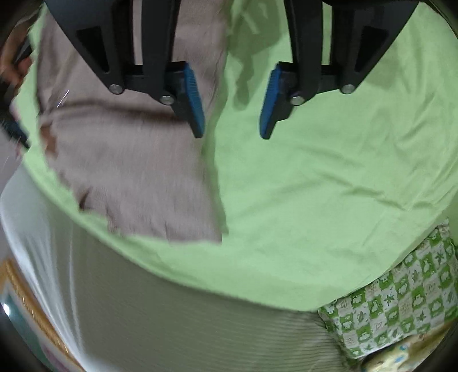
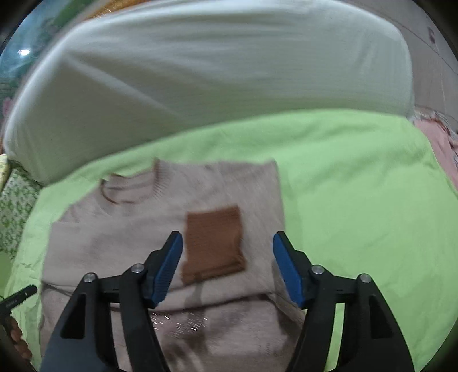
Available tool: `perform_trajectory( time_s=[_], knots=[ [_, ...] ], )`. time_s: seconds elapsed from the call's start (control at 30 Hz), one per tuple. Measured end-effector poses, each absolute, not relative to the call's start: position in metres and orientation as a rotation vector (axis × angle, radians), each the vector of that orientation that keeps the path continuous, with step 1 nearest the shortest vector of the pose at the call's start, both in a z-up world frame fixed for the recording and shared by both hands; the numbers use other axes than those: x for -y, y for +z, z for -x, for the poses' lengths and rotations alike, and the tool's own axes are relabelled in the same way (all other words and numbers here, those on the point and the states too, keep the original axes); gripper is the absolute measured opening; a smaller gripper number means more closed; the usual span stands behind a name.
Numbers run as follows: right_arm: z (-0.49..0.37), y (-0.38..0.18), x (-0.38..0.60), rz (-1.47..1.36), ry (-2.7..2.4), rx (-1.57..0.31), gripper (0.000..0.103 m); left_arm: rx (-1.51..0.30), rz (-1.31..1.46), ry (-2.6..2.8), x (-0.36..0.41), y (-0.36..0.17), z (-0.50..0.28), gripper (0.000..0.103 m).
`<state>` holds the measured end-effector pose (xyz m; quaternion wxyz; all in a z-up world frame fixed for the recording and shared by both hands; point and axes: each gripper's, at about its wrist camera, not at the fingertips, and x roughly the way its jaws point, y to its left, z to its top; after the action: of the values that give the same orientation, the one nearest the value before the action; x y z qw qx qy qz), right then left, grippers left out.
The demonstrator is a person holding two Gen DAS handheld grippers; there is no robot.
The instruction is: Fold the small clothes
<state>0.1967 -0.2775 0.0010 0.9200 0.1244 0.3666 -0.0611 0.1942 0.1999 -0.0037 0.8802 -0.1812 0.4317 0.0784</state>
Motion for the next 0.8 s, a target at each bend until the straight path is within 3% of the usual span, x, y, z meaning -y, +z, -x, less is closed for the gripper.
perform_trajectory(
  time_s=[0.1, 0.27, 0.33, 0.47, 0.5, 0.53, 0.57, 0.7, 0.73, 0.8],
  knots=[
    [-0.215, -0.001, 0.269, -0.297, -0.040, -0.753, 0.067, -0.912, 0.401, 0.172, -0.206, 0.000, -0.227, 0.048],
    [-0.239, -0.026, 0.246, -0.305, 0.101, -0.823, 0.067, -0.944, 0.401, 0.129, -0.188, -0.010, -0.281, 0.045],
    [-0.243, -0.037, 0.238, -0.284, 0.136, -0.859, 0.067, -0.933, 0.371, 0.099, -0.175, -0.012, -0.293, 0.034],
    [-0.246, -0.049, 0.239, -0.282, 0.162, -0.880, 0.065, -0.906, 0.345, -0.026, -0.157, -0.018, -0.313, 0.034],
    [-0.248, -0.052, 0.241, -0.272, 0.151, -0.892, 0.065, -0.946, 0.324, -0.005, -0.155, -0.027, -0.322, 0.027],
    [-0.251, -0.054, 0.244, -0.243, 0.110, -0.906, 0.060, -0.988, 0.303, 0.039, -0.156, -0.039, -0.330, 0.021],
    [-0.252, -0.055, 0.247, -0.224, 0.072, -0.907, 0.048, -0.992, 0.306, 0.036, -0.159, -0.043, -0.334, 0.024],
    [-0.258, -0.055, 0.271, -0.250, -0.031, -0.893, 0.036, -0.979, 0.273, 0.078, -0.165, -0.041, -0.344, 0.017],
    [-0.257, -0.054, 0.276, -0.261, -0.057, -0.887, 0.028, -0.979, 0.269, 0.089, -0.166, -0.038, -0.343, 0.017],
    [-0.253, -0.053, 0.284, -0.297, -0.061, -0.886, 0.026, -0.979, 0.249, 0.091, -0.163, -0.033, -0.336, 0.016]
  ],
)
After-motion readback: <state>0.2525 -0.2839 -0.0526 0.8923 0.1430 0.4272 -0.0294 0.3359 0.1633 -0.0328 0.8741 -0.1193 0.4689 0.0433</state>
